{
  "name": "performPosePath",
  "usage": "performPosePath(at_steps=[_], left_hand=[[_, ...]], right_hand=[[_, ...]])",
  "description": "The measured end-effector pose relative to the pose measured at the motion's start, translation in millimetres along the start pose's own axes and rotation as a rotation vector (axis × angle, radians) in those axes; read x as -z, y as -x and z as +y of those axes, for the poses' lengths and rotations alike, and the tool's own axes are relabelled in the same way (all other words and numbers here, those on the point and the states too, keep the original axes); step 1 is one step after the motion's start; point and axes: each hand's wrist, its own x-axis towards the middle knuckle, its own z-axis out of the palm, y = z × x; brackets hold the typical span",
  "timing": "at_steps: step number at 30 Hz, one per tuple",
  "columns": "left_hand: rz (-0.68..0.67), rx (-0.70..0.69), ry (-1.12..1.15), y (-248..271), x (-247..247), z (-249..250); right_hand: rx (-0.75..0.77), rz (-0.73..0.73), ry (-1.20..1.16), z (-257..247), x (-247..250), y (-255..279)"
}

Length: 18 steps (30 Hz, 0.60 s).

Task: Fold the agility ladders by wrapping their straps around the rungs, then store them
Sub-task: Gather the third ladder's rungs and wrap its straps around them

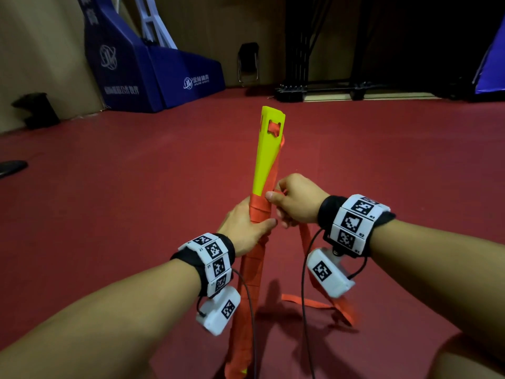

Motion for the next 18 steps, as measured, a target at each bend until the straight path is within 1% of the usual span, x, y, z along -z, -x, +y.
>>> performPosePath(at_steps=[3,6,8,11,14,18], left_hand=[[0.012,0.010,-0.011,1.0,0.7,-1.3],[0.003,0.031,-0.008,0.1,1.7,-5.1],[0.001,0.049,-0.060,-1.2,3.4,-3.5],[-0.056,0.095,-0.117,-1.6,4.4,4.5],[-0.113,0.130,-0.024,-1.6,4.2,11.9],[-0.132,0.147,0.139,-0.5,4.0,11.4]], right_hand=[[-0.019,0.063,0.008,-0.3,-2.0,-2.9],[-0.045,0.045,-0.065,-3.8,-2.3,-2.8],[-0.042,0.045,-0.033,-7.1,-2.4,-0.4],[-0.056,0.117,0.009,-10.1,-2.6,1.5],[-0.074,0.158,-0.009,-7.8,-1.4,-1.4],[-0.016,0.099,-0.135,-3.6,0.9,-6.1]])
